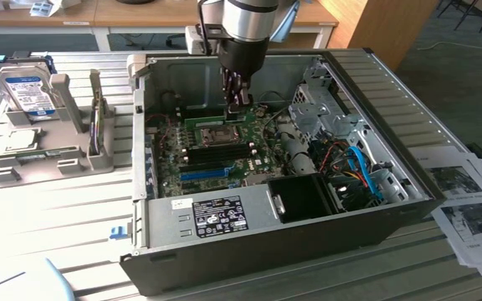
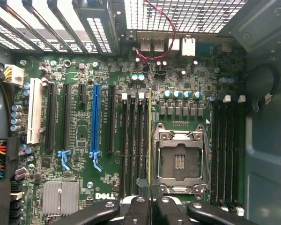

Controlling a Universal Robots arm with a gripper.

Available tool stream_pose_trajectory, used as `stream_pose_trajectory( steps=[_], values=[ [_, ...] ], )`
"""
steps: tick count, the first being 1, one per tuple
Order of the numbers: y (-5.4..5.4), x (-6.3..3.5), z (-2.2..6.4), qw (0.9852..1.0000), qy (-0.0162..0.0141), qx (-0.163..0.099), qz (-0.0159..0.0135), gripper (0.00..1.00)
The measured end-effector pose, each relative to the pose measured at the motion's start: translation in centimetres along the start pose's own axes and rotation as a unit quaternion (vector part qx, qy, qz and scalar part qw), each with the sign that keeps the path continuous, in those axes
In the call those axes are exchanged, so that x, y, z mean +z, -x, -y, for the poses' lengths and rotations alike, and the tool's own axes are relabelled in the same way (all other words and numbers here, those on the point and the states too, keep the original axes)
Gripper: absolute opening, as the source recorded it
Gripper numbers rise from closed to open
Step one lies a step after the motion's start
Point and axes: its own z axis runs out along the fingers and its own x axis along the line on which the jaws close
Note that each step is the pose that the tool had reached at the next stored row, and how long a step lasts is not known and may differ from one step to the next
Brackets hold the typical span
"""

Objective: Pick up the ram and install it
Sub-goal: 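Pick up the ram and move it above insertion slot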

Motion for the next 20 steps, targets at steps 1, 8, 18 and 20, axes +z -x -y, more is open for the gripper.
stream_pose_trajectory(
  steps=[1,8,18,20],
  values=[
    [0.00,0.07,0.00,1.0000,0.0000,0.000,0.0000,0.11],
    [-0.01,0.17,0.01,1.0000,0.0000,0.000,0.0000,0.11],
    [-0.53,0.16,0.00,1.0000,0.0000,0.000,-0.0001,0.11],
    [-0.66,0.16,0.00,1.0000,0.0000,0.000,0.0000,0.11]
  ],
)
